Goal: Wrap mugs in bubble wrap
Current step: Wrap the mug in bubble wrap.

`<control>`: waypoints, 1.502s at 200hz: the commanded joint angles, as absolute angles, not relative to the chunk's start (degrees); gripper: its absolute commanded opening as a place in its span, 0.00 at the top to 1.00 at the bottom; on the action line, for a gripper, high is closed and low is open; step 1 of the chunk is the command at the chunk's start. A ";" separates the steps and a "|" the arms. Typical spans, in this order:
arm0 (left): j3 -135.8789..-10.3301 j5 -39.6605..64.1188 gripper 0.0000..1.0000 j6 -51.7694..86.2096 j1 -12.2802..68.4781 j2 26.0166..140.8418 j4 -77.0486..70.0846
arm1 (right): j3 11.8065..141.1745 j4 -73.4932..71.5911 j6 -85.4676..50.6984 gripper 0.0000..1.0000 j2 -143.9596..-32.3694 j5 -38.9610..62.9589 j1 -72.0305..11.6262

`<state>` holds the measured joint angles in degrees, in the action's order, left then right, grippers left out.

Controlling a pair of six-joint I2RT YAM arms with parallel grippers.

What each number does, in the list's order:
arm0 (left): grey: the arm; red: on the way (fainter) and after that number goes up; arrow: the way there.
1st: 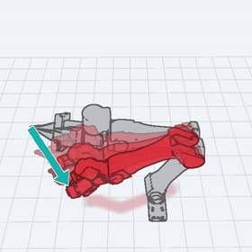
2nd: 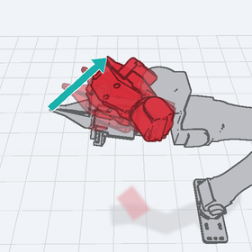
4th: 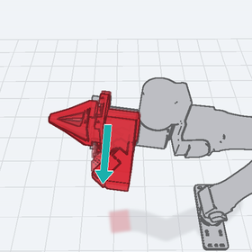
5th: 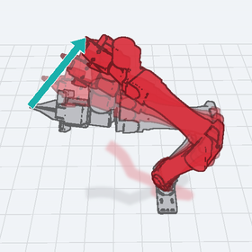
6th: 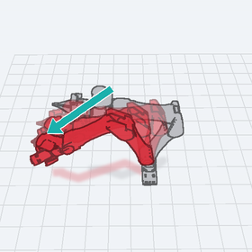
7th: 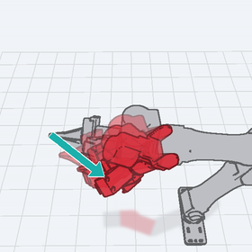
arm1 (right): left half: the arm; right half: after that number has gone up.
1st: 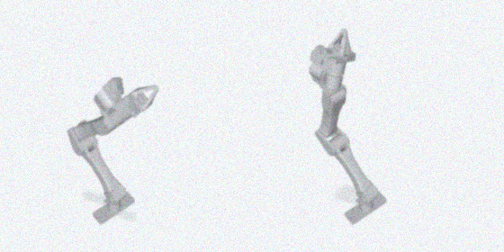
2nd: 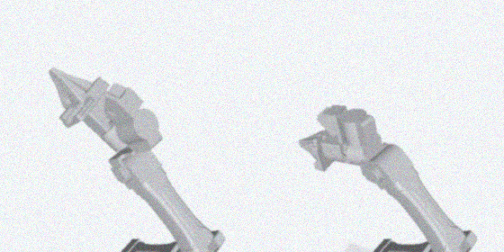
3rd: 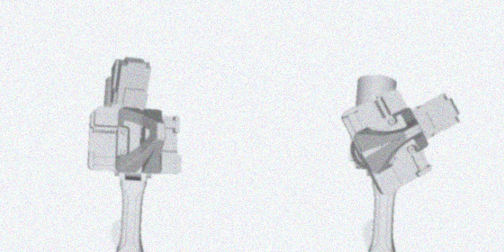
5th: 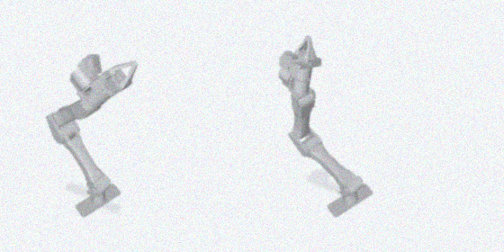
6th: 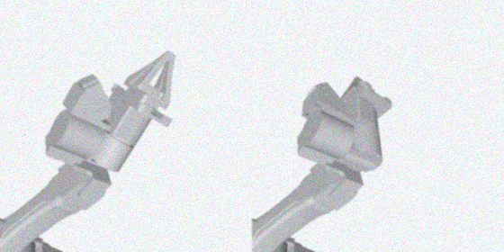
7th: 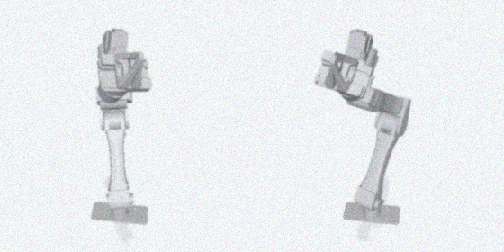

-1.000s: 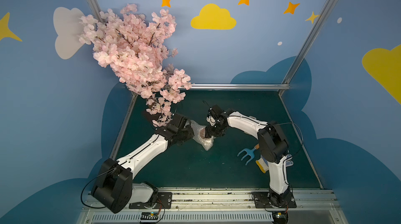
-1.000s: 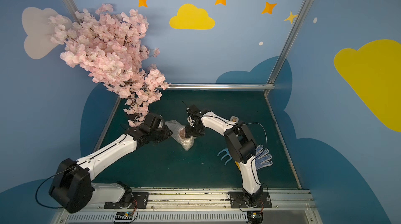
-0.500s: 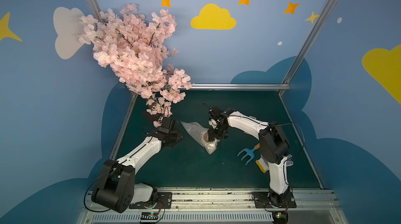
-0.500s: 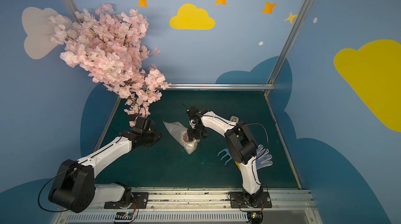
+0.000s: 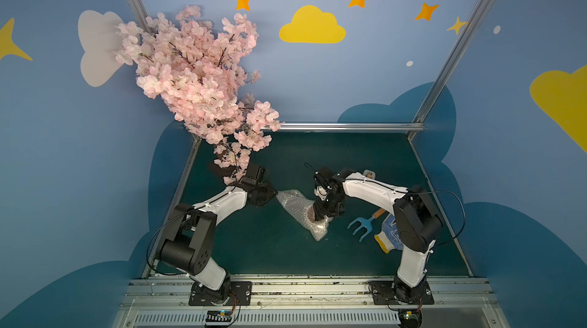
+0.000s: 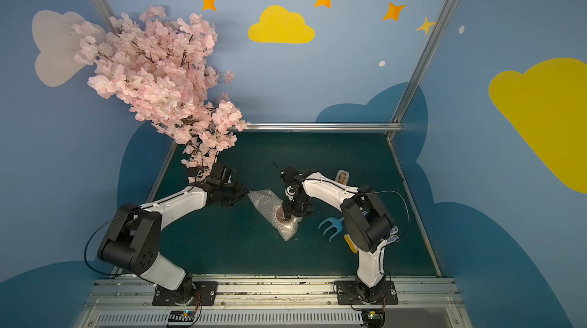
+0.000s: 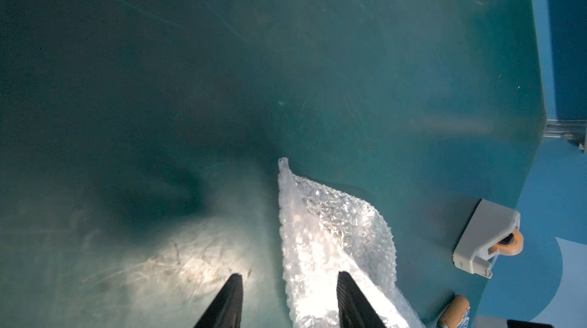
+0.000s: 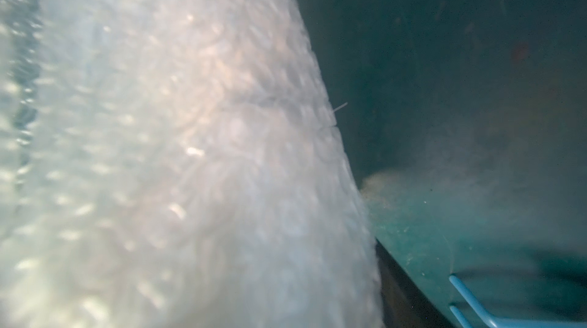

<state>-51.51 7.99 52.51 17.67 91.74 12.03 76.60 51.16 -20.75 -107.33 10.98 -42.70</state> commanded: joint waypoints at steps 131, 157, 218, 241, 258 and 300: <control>-62.40 6.16 0.56 50.48 17.31 104.46 18.50 | 77.89 52.51 -21.26 0.38 -108.41 10.72 -43.54; -63.45 5.78 0.61 49.76 17.05 105.47 20.32 | 78.33 52.55 -21.32 0.38 -108.63 10.77 -43.73; -64.09 6.32 0.88 48.72 16.97 105.87 20.89 | 78.50 52.39 -21.45 0.38 -108.85 10.77 -43.89; -63.18 6.50 0.96 48.35 16.96 104.59 20.86 | 78.40 52.04 -21.60 0.38 -108.89 10.73 -43.94; -61.66 6.93 0.96 48.09 16.96 102.54 20.16 | 78.79 52.47 -21.46 0.38 -109.16 10.08 -44.02; -56.89 9.41 0.96 46.93 17.31 93.65 17.33 | 78.96 52.40 -21.28 0.38 -109.81 9.22 -44.03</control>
